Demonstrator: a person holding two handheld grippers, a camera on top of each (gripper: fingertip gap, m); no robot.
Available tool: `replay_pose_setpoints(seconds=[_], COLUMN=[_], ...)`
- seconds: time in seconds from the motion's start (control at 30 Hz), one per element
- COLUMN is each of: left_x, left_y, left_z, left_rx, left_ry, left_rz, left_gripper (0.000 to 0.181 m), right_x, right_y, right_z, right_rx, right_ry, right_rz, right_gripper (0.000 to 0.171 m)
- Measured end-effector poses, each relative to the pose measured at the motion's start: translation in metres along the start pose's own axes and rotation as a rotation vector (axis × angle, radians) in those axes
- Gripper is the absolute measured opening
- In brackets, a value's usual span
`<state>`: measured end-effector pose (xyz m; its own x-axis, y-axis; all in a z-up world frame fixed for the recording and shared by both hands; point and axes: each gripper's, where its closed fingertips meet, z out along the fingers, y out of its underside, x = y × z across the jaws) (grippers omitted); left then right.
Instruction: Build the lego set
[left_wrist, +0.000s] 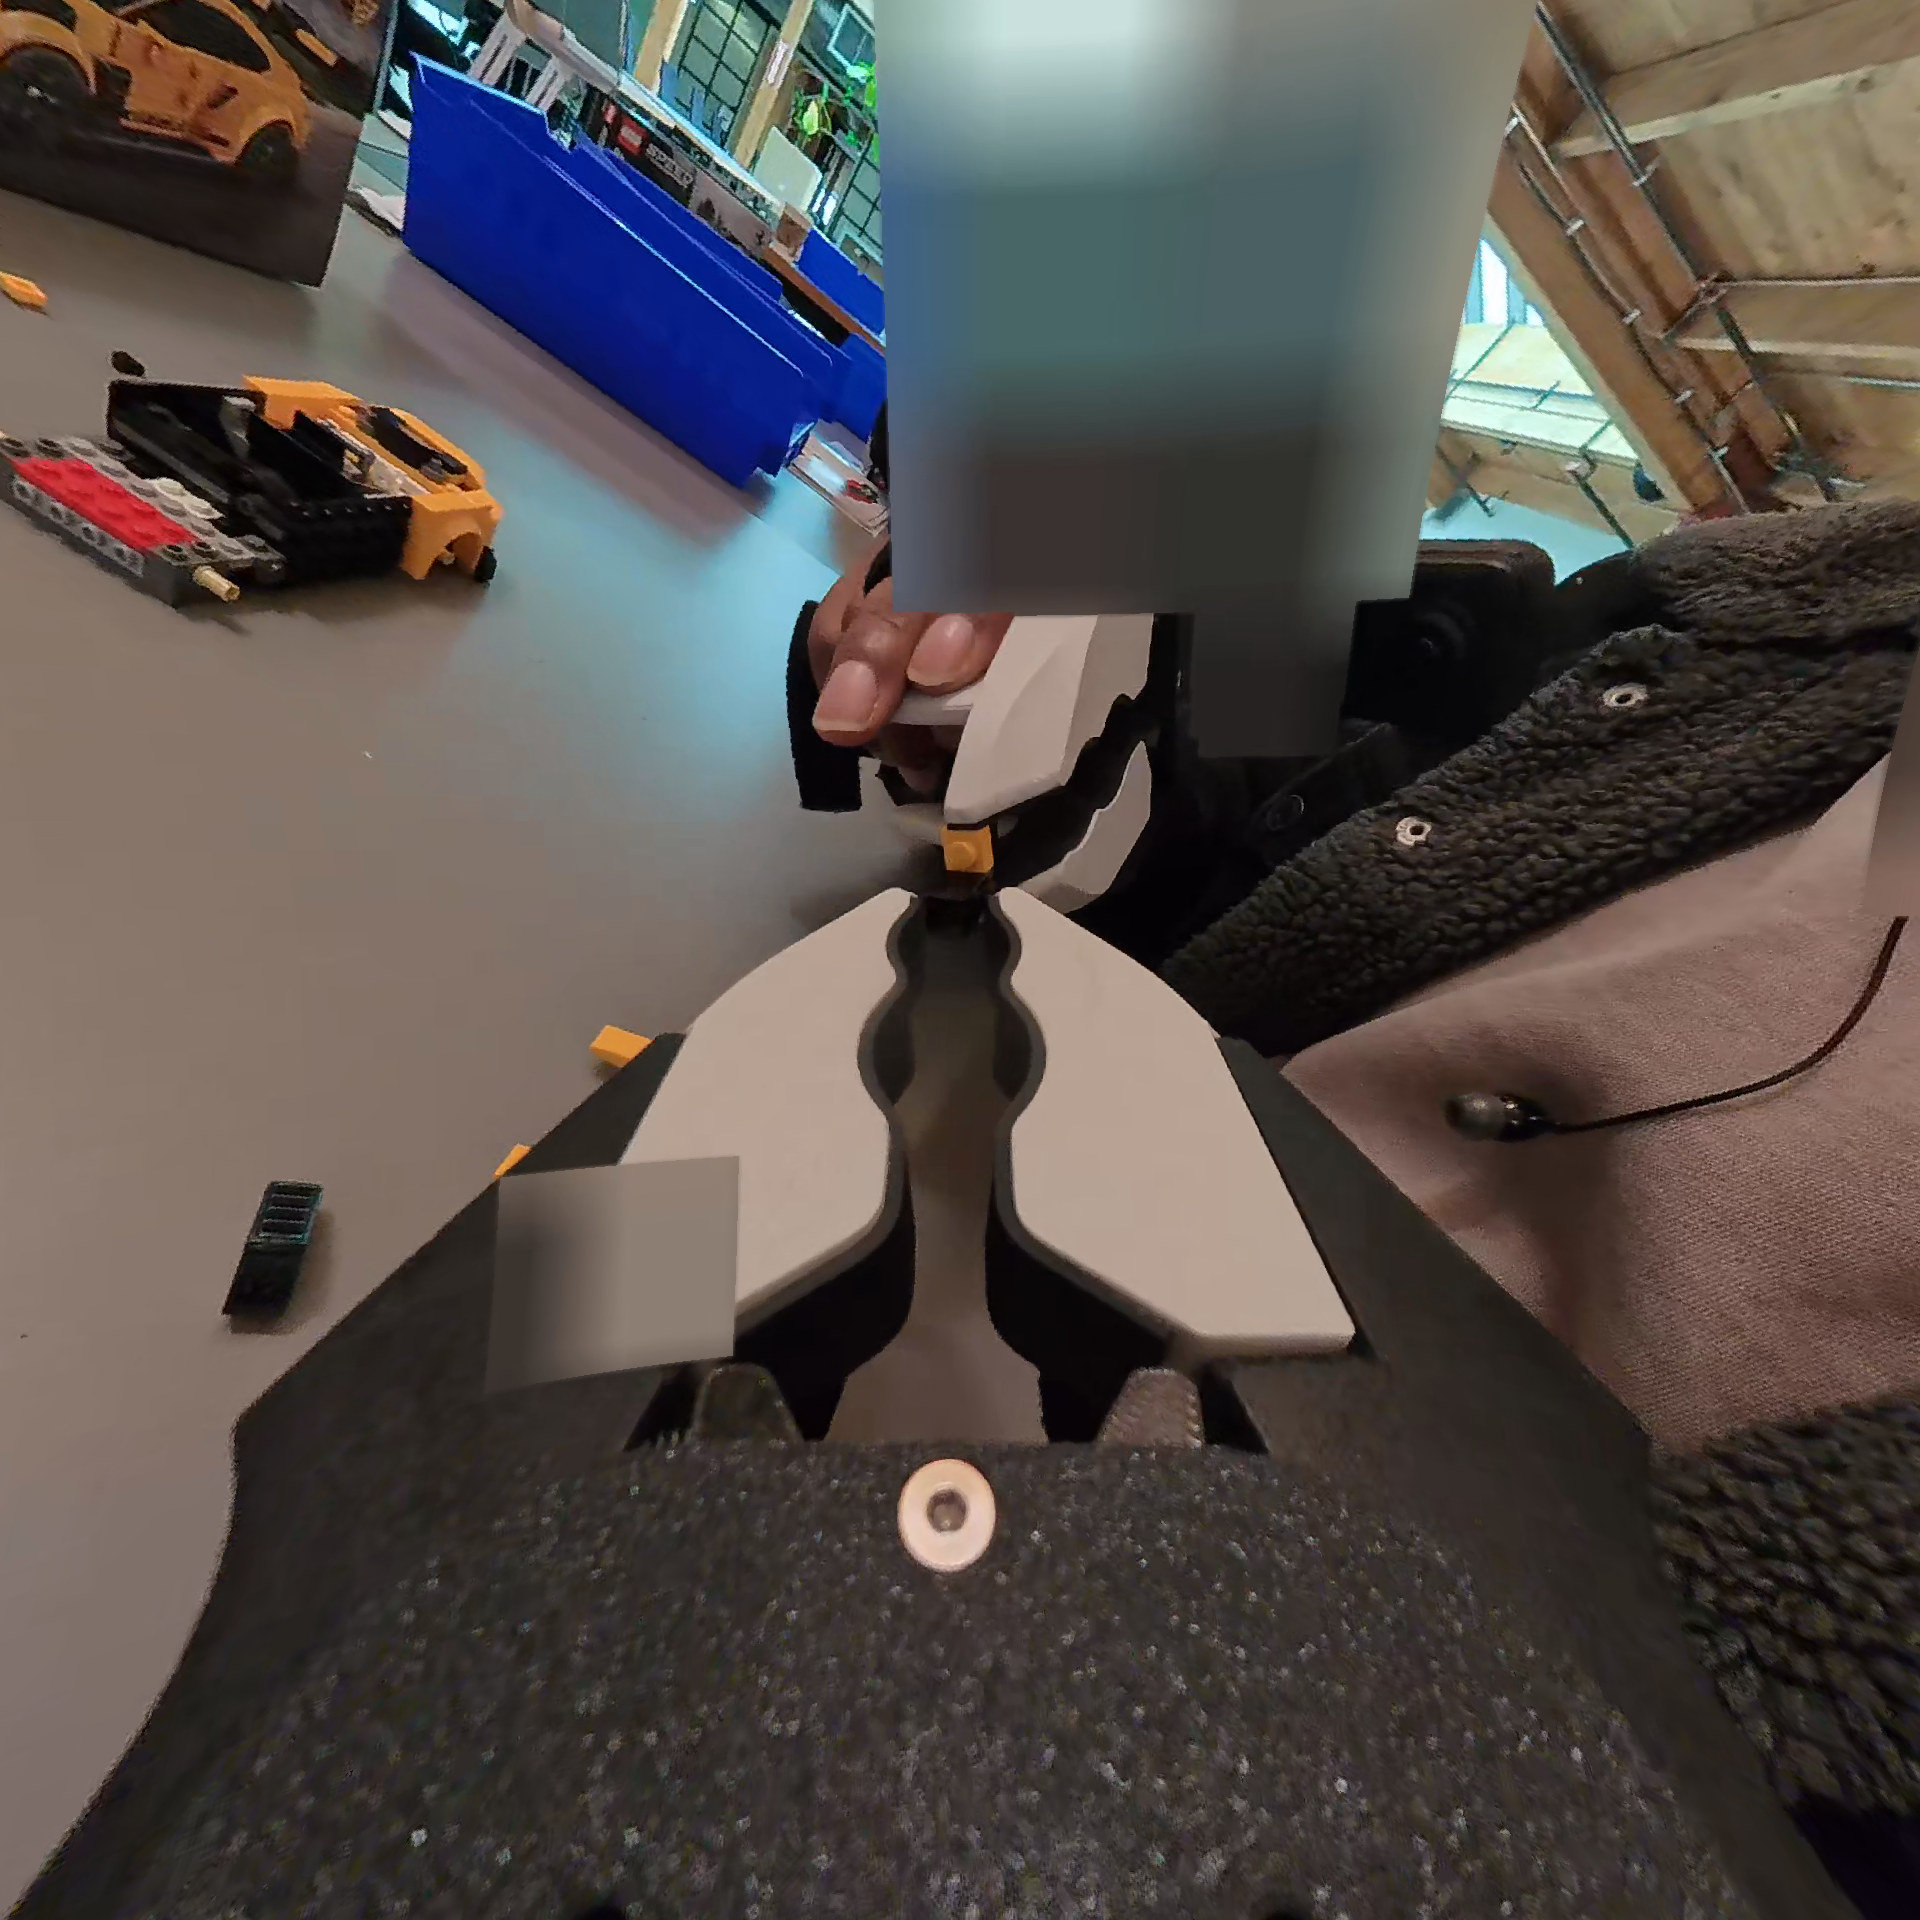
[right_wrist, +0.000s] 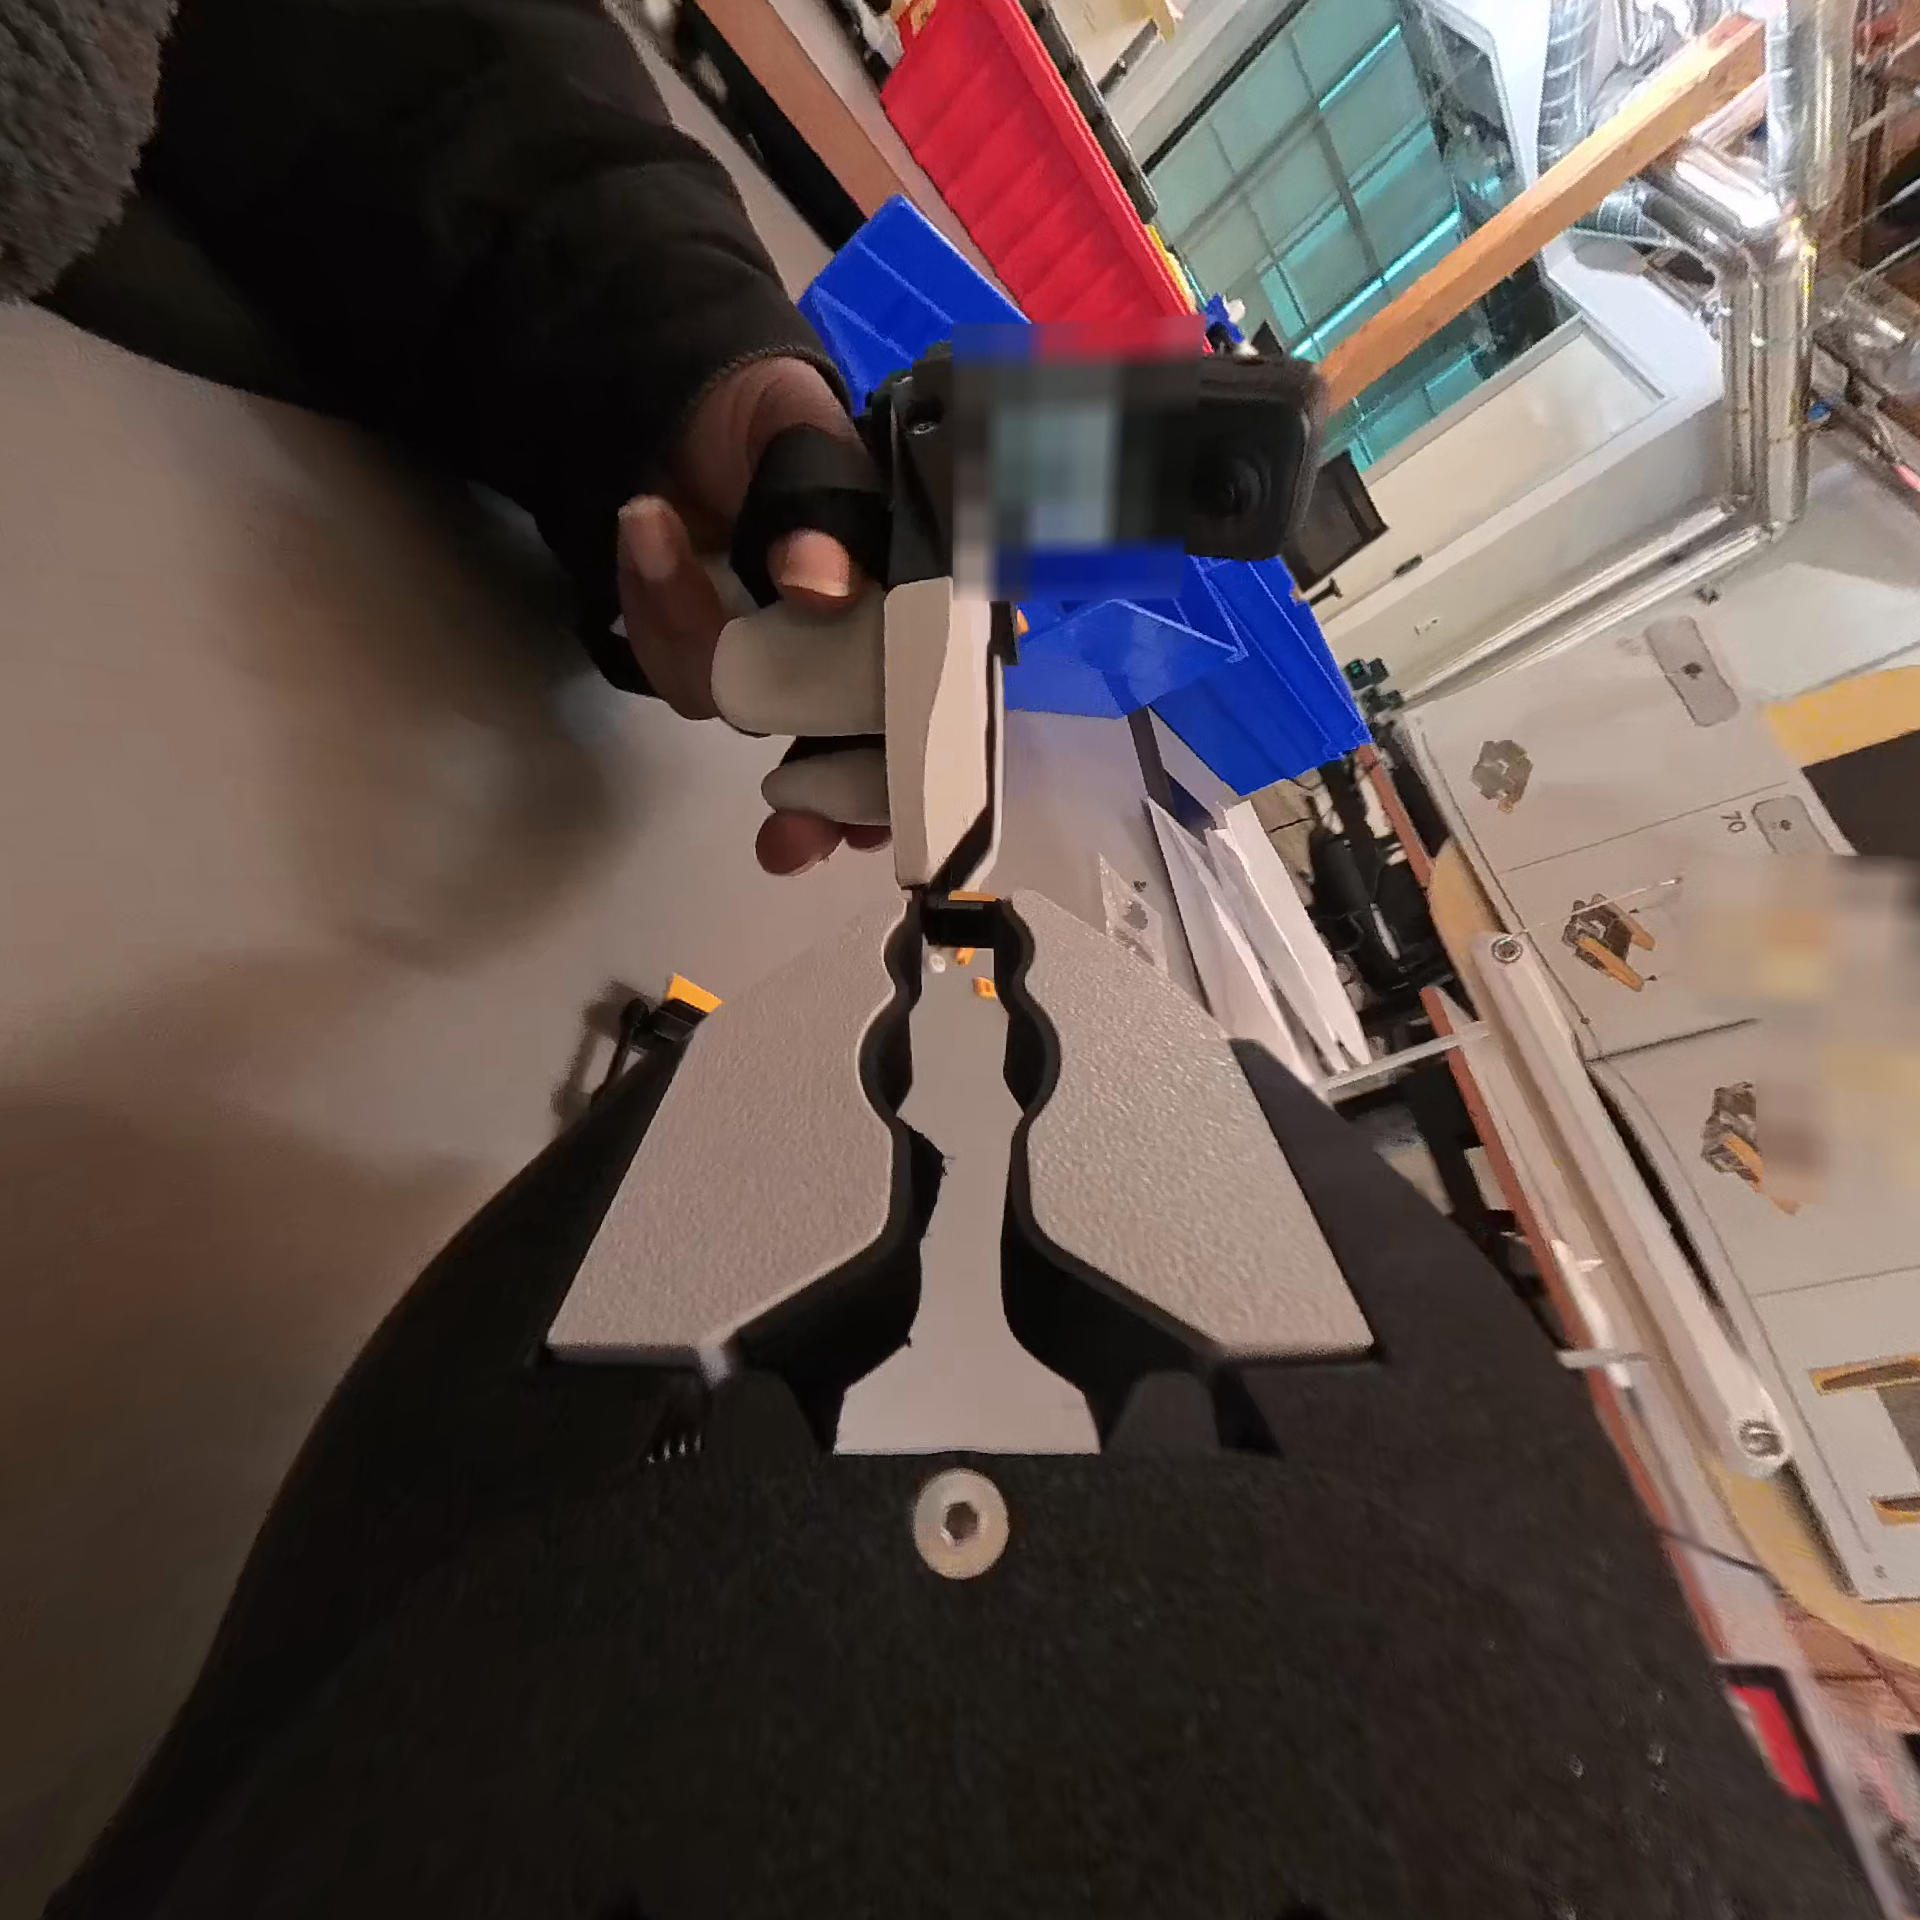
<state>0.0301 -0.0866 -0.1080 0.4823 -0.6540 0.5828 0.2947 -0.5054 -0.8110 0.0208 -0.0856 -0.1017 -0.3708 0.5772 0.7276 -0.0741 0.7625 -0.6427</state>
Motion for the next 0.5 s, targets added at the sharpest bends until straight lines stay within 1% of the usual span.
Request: replay_pose_setpoints(seconds=[0.17,0.33,0.5], left_x=[-0.004,-0.011,-0.018], left_y=[-0.001,0.002,0.010], left_z=[-0.001,-0.002,0.000], left_rx=[0.007,-0.031,-0.092], left_ry=[-0.007,-0.090,-0.175], left_rz=[-0.007,0.104,0.256], left_gripper=[0.008,0.008,0.008], right_x=[0.000,-0.004,-0.009], right_y=[0.005,0.014,0.017], right_z=[0.002,0.000,0.002], right_rx=[0.029,0.041,0.036], right_ry=[-0.068,-0.169,-0.243], right_rz=[0.224,0.416,0.541], right_gripper=[0.014,0.016,0.017])
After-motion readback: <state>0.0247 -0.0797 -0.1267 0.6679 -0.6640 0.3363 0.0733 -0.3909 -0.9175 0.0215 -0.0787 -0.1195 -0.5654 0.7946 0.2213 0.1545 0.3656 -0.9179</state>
